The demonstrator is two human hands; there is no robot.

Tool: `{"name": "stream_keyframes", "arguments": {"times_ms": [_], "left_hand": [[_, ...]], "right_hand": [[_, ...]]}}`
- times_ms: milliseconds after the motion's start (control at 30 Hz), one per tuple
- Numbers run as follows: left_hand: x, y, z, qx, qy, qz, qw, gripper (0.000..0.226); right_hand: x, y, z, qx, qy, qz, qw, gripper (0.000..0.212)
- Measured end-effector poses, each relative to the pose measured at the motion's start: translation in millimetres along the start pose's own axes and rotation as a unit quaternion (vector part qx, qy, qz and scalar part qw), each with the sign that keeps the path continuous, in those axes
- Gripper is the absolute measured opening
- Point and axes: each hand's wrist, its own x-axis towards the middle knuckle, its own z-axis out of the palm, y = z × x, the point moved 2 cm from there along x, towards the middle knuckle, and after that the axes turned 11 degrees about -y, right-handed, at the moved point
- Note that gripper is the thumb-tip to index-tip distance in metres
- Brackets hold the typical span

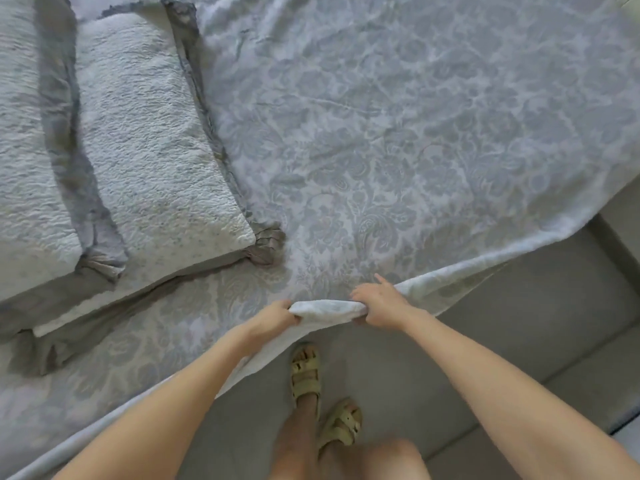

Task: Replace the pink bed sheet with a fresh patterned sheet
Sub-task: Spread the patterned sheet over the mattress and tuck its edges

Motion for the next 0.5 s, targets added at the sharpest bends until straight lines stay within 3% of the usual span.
{"name": "stream_keyframes", "arguments": {"times_ms": [33, 67, 133, 233, 300, 333, 400, 433, 500], "left_hand": [[0.2, 1.5, -2.3, -0.042, -0.029, 0.009, 0.999, 0.053], [2.2, 2.2, -2.6, -0.063, -0.054, 0.013, 0.996, 0.05], [4.0, 5.3, 4.8, -0.038, -0.099, 0.022, 0.994, 0.033], [13.0, 11.3, 18.8, 0.169, -0.016, -0.006, 0.985, 0.044], [24.4, 4.4, 29.1, 0.369, 0.06, -0.048, 0.926, 0.05], [30.3, -1.8, 33.4, 0.398, 0.087, -0.058, 0.911, 0.043], [33.1, -6.5, 38.9, 0.34, 0.126, -0.044, 0.931, 0.033], [34.2, -10.2, 39.0, 0.295, 0.133, -0.028, 0.946, 0.03], [26.5, -16.8, 48.0, 0.21, 0.138, 0.002, 0.968, 0.023]], "right_hand": [[2.1, 3.2, -4.7, 0.041, -0.013, -0.01, 0.999, 0.01], [1.2, 4.2, -9.3, 0.069, -0.03, -0.017, 0.997, 0.009], [-3.2, 4.3, -15.0, 0.107, -0.07, -0.024, 0.991, 0.025], [-8.0, 5.0, -15.6, 0.187, -0.078, -0.042, 0.978, 0.026], [-11.4, 5.2, -15.3, 0.232, -0.092, -0.055, 0.967, 0.015], [-14.8, 4.1, -15.5, 0.243, -0.103, -0.064, 0.962, 0.017], [-23.8, 2.8, -18.7, 0.206, -0.134, -0.078, 0.966, 0.044], [-25.8, 3.1, -19.3, 0.135, -0.131, -0.077, 0.979, 0.054], [-32.3, 3.0, -15.5, -0.021, -0.095, -0.081, 0.992, 0.044]]}}
